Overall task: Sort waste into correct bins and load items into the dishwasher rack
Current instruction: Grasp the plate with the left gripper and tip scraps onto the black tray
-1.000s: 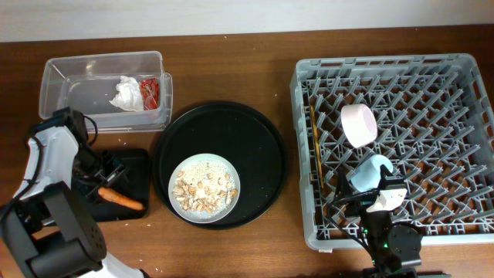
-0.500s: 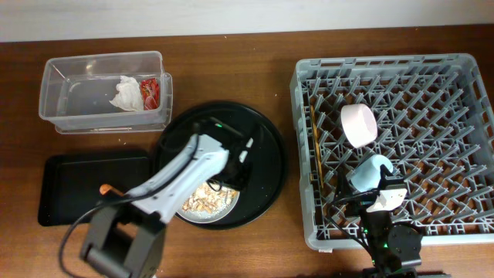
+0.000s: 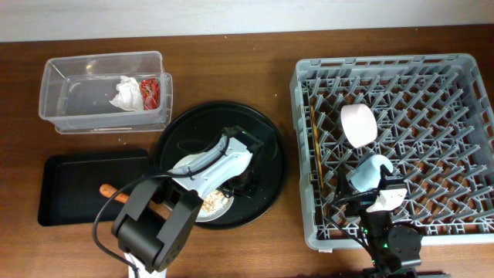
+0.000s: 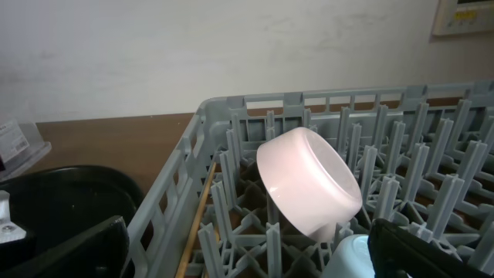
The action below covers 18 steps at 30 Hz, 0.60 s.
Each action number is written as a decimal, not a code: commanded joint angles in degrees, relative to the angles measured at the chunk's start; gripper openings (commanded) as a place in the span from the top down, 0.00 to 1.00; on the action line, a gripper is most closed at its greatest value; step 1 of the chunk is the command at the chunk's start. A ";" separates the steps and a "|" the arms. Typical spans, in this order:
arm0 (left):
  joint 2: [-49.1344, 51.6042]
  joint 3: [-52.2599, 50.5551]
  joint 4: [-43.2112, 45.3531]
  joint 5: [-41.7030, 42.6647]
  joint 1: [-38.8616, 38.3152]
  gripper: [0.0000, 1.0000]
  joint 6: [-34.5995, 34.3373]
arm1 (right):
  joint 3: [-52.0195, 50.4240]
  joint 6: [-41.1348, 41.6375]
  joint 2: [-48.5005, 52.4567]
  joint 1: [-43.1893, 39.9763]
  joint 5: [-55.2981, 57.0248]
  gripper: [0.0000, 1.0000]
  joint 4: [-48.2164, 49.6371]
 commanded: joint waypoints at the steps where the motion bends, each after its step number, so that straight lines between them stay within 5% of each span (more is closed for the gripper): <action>1: -0.96 3.13 -3.21 -3.78 0.44 1.00 -0.55 | -0.31 0.15 -0.33 -0.17 -0.09 0.02 -0.35; 10: -18.67 5.42 -8.20 -16.17 1.66 0.99 -5.14 | -0.31 0.17 -0.33 -0.17 -0.09 0.02 -0.35; 18: -26.45 5.20 -15.19 -10.71 22.69 1.00 -5.09 | -0.31 0.17 -0.33 -0.17 -0.07 0.02 -0.37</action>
